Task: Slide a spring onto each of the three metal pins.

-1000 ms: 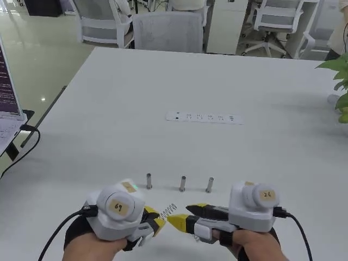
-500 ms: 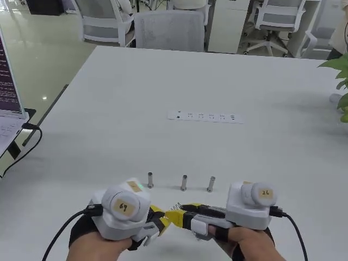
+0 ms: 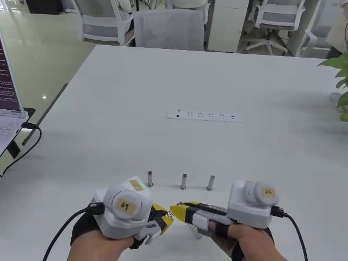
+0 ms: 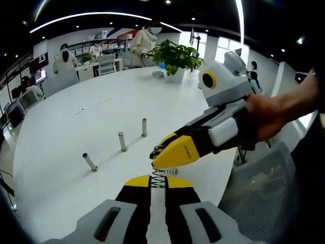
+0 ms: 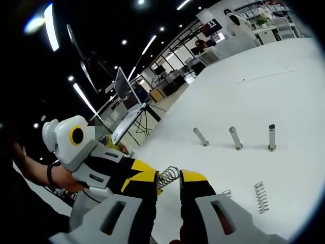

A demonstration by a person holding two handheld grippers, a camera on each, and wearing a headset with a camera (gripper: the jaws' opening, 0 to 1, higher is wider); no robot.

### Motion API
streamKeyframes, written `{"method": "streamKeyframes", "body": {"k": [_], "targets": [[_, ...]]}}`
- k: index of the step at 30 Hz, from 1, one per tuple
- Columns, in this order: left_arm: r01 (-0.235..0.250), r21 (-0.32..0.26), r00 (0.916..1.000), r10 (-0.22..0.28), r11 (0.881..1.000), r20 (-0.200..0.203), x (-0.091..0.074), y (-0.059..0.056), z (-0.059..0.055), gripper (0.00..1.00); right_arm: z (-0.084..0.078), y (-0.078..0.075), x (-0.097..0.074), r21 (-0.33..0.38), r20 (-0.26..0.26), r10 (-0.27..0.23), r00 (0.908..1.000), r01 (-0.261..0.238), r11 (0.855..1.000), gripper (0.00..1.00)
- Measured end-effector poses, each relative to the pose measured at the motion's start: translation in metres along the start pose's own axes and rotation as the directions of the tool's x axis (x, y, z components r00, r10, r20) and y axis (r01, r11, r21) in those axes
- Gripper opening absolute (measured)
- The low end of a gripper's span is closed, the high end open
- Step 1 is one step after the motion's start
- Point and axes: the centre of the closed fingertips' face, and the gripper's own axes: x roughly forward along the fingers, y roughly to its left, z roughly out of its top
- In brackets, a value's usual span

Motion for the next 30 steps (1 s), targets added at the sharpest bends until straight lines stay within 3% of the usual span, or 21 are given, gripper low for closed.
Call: {"method": "streamKeyframes", "body": {"k": [11, 30], "targets": [[0.007, 0.01, 0.9999, -0.007, 1.0, 0.009, 0.0, 0.0, 0.001, 0.01, 0.002, 0.002, -0.001, 0.006, 0.006, 0.008, 1.0, -0.008, 1.0, 0.13], [0.043, 0.037, 0.9931, -0.047, 0.998, 0.107, -0.003, -0.001, 0.014, 0.02, 0.019, 0.016, -0.006, -0.068, -0.047, 0.021, 0.9987, -0.024, 0.997, 0.09]]}}
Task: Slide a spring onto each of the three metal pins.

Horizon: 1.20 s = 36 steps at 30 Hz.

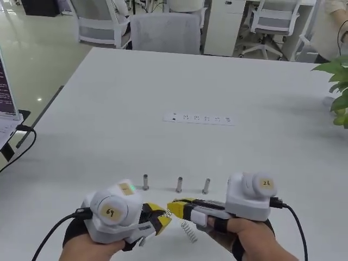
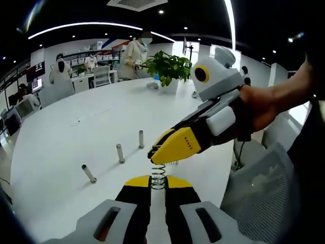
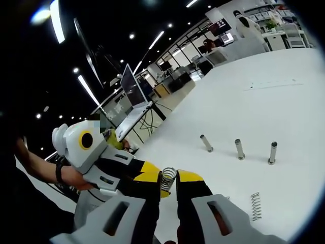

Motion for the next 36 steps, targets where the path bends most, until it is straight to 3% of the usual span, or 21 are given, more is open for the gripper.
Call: {"method": "streamKeyframes", "body": {"k": [12, 36], "targets": [[0.005, 0.033, 0.9995, -0.006, 0.999, 0.032, 0.002, 0.001, 0.008, 0.02, 0.007, 0.006, -0.002, -0.057, -0.039, -0.023, 0.999, 0.02, 0.998, 0.08], [0.014, 0.054, 0.9991, -0.016, 0.998, 0.039, 0.003, -0.001, 0.011, 0.02, 0.006, 0.014, -0.002, -0.173, -0.077, -0.021, 0.9968, 0.007, 0.985, 0.08]]}}
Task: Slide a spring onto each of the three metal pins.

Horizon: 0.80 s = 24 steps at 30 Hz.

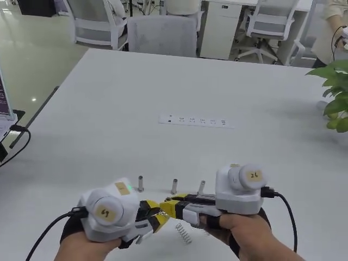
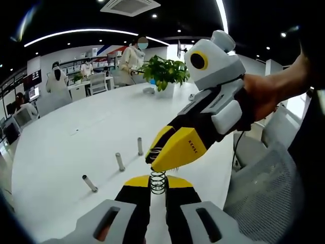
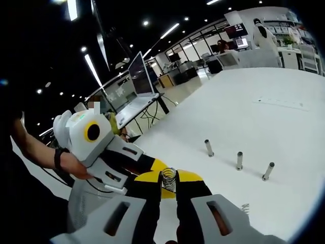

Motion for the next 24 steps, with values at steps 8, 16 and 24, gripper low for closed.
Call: {"method": "streamKeyframes", "body": {"k": [8, 16, 24], "targets": [[0.007, 0.004, 0.9997, -0.007, 1.0, 0.023, -0.001, -0.0015, 0.0053, 0.02, 0.0027, 0.0037, -0.0027, -0.077, -0.037, 0.01, 0.9993, -0.013, 0.997, 0.09], [0.018, 0.016, 0.9993, -0.018, 1.0, 0.033, -0.0024, -0.0037, 0.0084, 0.02, -0.0024, 0.0039, -0.0064, -0.188, -0.136, 0.013, 0.9906, -0.039, 0.981, 0.12], [0.034, 0.041, 0.999, -0.036, 0.999, 0.027, -0.0029, -0.0084, 0.0084, 0.02, -0.002, 0.0084, -0.0093, -0.286, -0.222, 0.032, 0.9745, -0.097, 0.953, 0.12]]}}
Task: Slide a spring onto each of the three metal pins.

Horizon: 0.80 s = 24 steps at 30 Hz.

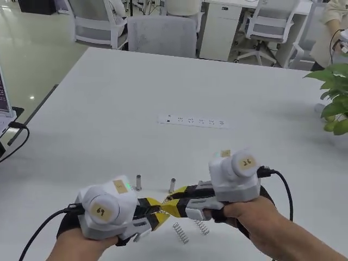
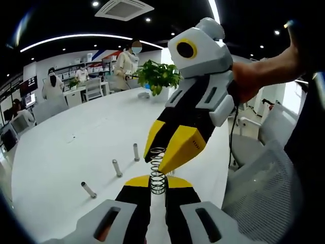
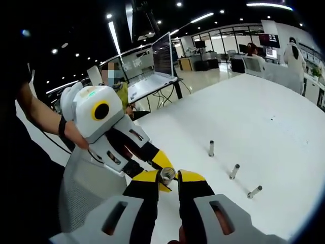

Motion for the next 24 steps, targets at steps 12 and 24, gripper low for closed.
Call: {"method": "streamKeyframes", "body": {"k": [12, 24], "targets": [[0.024, 0.051, 0.9997, -0.023, 0.998, -0.013, 0.0, -0.005, 0.001, 0.01, -0.008, 0.007, 0.001, -0.121, -0.138, 0.07, 0.9879, -0.087, 0.989, 0.12], [0.06, 0.067, 0.9982, -0.059, 0.996, -0.011, -0.001, -0.011, 0.002, 0.01, -0.012, 0.014, -0.002, -0.229, -0.254, 0.114, 0.9606, -0.174, 0.958, 0.11]]}}
